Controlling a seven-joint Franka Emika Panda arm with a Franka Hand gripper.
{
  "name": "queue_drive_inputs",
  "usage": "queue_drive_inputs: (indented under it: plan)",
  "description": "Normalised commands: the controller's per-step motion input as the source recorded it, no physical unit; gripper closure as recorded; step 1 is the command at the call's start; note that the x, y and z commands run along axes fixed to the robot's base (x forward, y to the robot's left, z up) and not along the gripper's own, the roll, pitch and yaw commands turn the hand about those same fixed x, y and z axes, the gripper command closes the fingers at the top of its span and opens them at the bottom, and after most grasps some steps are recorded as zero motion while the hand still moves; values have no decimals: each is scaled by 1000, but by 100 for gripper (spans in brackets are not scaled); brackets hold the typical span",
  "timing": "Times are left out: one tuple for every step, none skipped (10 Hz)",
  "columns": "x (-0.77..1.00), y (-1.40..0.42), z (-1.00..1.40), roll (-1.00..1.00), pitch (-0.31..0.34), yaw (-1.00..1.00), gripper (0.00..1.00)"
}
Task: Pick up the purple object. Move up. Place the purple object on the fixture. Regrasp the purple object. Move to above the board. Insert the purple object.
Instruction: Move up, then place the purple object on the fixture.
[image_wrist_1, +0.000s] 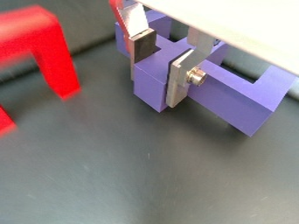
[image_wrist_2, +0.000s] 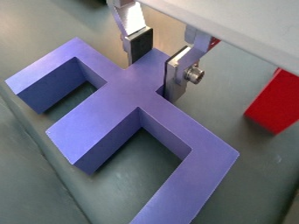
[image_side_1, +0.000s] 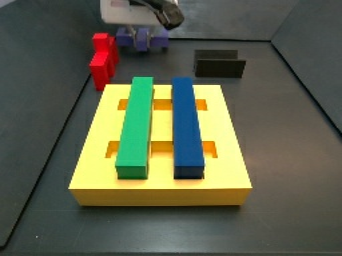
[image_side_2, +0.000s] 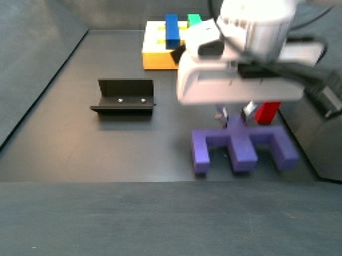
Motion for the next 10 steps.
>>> queue_drive_inputs:
  plan:
    - [-81,-33,627,15,34,-10,100]
    - [-57,-26,334,68,13,-6,100]
    - [0,0,0,-51,-9,0,100]
    - [0,0,0,-20,0,0,100]
    - [0,0,0,-43,0,0,100]
    - [0,0,0,-46,0,0,100]
    - [0,0,0,-29,0,0,100]
    - [0,0,-6,-40,0,0,100]
    - [0,0,-11,-46,0,0,100]
    - [0,0,-11,-40,-14,0,100]
